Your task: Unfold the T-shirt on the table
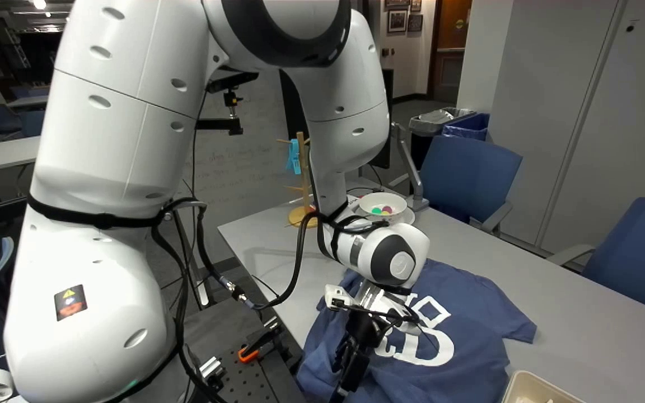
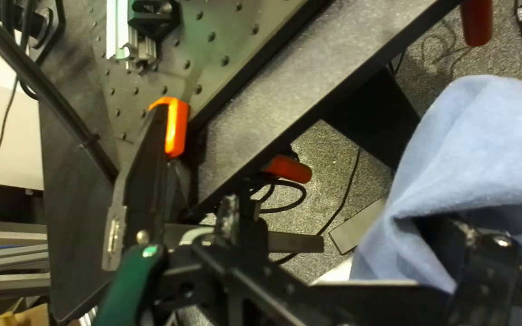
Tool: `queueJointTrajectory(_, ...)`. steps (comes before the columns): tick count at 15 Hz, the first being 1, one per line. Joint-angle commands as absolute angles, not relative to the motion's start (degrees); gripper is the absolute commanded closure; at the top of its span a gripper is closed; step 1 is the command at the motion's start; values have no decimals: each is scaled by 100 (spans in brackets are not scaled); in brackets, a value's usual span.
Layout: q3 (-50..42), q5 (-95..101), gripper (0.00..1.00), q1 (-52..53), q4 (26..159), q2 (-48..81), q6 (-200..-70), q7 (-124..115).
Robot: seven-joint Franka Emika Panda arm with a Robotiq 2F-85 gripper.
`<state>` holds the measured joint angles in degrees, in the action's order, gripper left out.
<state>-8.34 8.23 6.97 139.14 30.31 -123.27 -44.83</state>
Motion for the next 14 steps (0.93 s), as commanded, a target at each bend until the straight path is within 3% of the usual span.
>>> queueJointTrajectory(1, -1148, 1287, 0, 903, 14268, 2643, -12169, -5056)
queueJointTrajectory(14, -963, 1807, 0, 748, 14161, 2428, -10132, -5806)
